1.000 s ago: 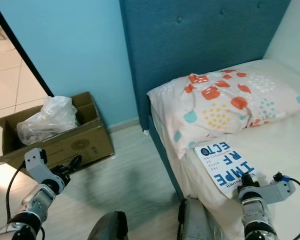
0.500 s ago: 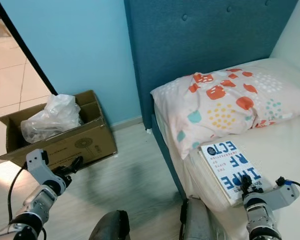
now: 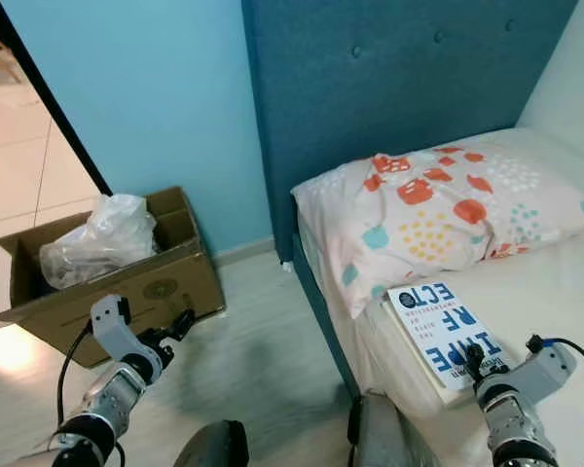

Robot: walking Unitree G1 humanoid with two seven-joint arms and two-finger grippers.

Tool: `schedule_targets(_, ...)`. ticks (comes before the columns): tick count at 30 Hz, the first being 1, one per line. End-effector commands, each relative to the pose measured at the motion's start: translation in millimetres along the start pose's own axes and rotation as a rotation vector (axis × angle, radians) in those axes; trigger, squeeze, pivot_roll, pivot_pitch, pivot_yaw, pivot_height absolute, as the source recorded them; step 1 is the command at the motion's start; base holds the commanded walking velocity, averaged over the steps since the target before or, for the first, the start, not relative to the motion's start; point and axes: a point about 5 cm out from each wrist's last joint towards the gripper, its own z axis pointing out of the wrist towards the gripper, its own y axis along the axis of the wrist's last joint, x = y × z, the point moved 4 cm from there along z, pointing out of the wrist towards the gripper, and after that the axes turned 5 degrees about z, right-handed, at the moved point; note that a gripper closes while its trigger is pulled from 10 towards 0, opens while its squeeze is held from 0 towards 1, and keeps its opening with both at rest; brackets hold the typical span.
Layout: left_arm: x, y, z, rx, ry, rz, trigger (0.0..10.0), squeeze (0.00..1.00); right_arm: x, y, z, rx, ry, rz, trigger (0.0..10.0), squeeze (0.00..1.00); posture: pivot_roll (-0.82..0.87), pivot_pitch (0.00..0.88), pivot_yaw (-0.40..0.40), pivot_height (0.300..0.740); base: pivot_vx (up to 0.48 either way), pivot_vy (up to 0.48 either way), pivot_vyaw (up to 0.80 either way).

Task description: Clean up the room

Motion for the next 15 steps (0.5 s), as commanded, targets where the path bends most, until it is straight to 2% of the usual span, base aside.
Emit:
schedule_targets(1,0.7,-25.9,-6.0,0.091,0.005,0.003,10.0,0.00,-5.7,2.0,-0.7,-0.019,-0.031,0.007,10.0,0.00,-0.02,0.045,0.021,0.606,0.000,0.000,0.00)
schedule_targets(4,0.5,-30.6,-7.3,0.106,0.004,0.003,10.0,0.00,1.7,-0.1,0.2,-0.002,-0.001,-0.008,10.0,0.00,-0.02,0.033,0.019,0.606,0.000,0.000,0.00)
schedule_targets(5,2.3,-38.5,-10.7,0.137,0.003,0.020,10.0,0.00,6.7,-1.5,0.7,0.011,0.014,-0.070,10.0,0.00,-0.02,0.013,0.017,0.606,0.000,0.000,0.00)
schedule_targets(8,4.9,-45.6,-14.0,0.164,0.012,0.029,10.0,0.00,3.5,0.8,0.8,0.011,-0.020,-0.123,10.0,0.00,-0.03,0.003,0.016,0.606,0.000,0.000,0.00)
schedule_targets(9,7.9,-50.7,-16.7,0.182,0.028,0.031,10.0,0.00,-1.1,6.0,0.9,-0.005,-0.060,-0.128,10.0,0.00,-0.03,0.000,0.018,0.606,0.000,0.000,0.00)
schedule_targets(12,12.4,-57.6,-21.2,0.203,0.047,0.020,10.0,0.00,-1.5,15.7,1.2,-0.040,-0.080,-0.113,10.0,0.00,-0.03,0.000,0.020,0.606,0.000,0.000,0.00)
schedule_targets(15,14.3,-64.8,-24.7,0.228,0.057,0.019,10.0,0.00,24.8,29.7,2.2,-0.124,0.045,-0.080,10.0,0.00,-0.03,0.000,0.019,0.606,0.000,0.000,0.00)
